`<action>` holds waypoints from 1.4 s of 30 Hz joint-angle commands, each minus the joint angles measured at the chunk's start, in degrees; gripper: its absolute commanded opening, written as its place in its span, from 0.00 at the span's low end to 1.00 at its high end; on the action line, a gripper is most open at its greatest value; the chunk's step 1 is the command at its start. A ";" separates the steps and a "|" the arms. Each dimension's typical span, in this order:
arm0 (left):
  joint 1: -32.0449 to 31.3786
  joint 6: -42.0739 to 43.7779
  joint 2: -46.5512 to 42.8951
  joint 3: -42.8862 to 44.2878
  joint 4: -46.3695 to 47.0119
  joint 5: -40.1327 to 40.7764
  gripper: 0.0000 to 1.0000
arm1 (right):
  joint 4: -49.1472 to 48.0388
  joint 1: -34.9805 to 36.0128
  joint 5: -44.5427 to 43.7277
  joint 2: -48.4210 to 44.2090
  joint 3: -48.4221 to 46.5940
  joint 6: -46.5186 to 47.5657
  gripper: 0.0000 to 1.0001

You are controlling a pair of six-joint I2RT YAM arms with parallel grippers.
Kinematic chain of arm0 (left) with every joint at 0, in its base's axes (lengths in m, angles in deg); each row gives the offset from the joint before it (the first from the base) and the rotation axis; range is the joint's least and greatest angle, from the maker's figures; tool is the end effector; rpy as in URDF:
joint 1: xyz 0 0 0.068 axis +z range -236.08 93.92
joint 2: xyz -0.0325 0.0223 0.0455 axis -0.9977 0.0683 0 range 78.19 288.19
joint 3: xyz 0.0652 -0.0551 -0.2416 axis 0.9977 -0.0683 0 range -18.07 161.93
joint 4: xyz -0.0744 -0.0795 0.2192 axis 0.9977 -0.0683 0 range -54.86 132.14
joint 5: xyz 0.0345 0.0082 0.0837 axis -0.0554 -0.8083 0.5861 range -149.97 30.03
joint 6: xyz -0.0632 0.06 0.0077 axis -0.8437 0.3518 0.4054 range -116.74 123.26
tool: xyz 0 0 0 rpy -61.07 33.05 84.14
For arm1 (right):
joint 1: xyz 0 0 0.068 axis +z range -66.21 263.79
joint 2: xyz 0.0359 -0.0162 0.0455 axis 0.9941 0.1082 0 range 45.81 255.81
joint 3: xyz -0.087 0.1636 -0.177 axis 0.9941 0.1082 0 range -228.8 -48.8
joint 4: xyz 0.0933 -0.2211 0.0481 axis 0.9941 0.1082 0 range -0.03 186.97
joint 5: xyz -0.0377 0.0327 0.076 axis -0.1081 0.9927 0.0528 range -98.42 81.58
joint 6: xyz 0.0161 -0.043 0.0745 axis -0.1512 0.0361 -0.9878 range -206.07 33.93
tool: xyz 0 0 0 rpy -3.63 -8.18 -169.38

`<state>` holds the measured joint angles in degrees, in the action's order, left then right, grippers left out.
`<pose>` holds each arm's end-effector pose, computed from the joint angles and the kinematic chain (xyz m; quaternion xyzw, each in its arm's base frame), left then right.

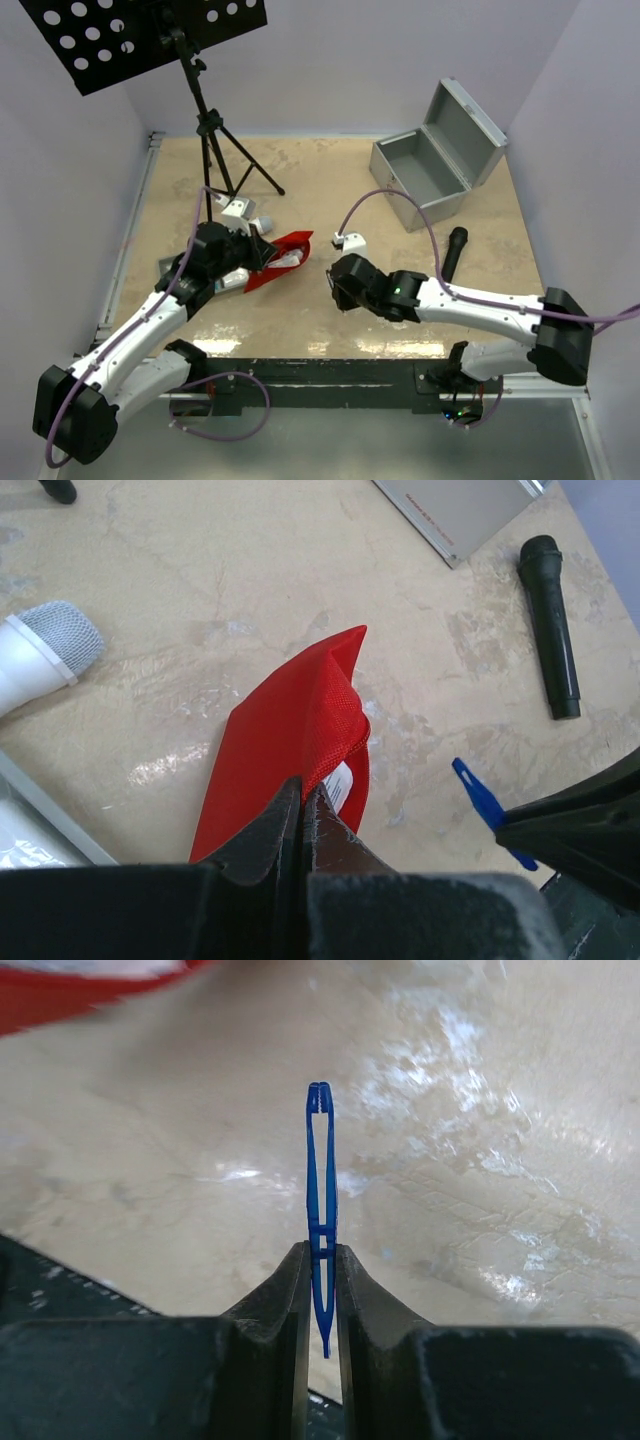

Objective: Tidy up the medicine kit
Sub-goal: Pick up the medical item at the center of the board, then place the medical item at the medicine pouch.

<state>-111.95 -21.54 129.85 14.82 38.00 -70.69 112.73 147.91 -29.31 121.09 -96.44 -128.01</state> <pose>0.2093 -0.1174 0.2324 0.0594 0.8293 -0.3058 0.4640 0.1469 0.2395 0.1873 -0.1178 0.9198 0.1635 0.3366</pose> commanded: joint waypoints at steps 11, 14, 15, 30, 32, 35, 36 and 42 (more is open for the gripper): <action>0.47 -1.04 2.66 0.08 13.71 -18.89 0.00 | 6.24 0.13 6.65 -4.45 -15.56 15.21 0.00; 0.47 0.27 3.36 -0.01 15.65 -23.63 0.00 | 5.71 0.13 7.08 -5.15 -15.38 18.98 0.00; 0.47 1.15 3.71 0.25 15.66 -25.65 0.00 | 5.54 0.22 7.35 -5.58 -15.38 20.65 0.00; 0.47 9.15 9.60 7.90 6.43 -37.09 0.00 | 11.51 4.87 10.87 -5.68 -23.73 38.58 0.00; 0.55 8.98 9.69 8.25 6.60 -37.97 0.00 | 11.25 5.66 9.47 -4.80 -23.91 39.99 0.00; 0.47 9.94 9.78 9.82 4.68 -37.71 0.00 | 12.21 7.07 5.87 -3.22 -24.26 43.32 0.00; 0.55 10.55 9.86 10.88 4.23 -37.62 0.00 | 13.17 7.60 2.81 -1.91 -24.52 44.12 0.00; 0.91 12.84 10.74 15.01 -2.18 -38.58 0.00 | 12.48 7.69 -3.28 -1.11 -24.78 47.73 0.00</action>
<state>-111.56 -11.62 140.42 25.53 38.06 -106.84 125.67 155.42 -26.60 121.20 -119.08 -84.47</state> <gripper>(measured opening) 0.030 0.145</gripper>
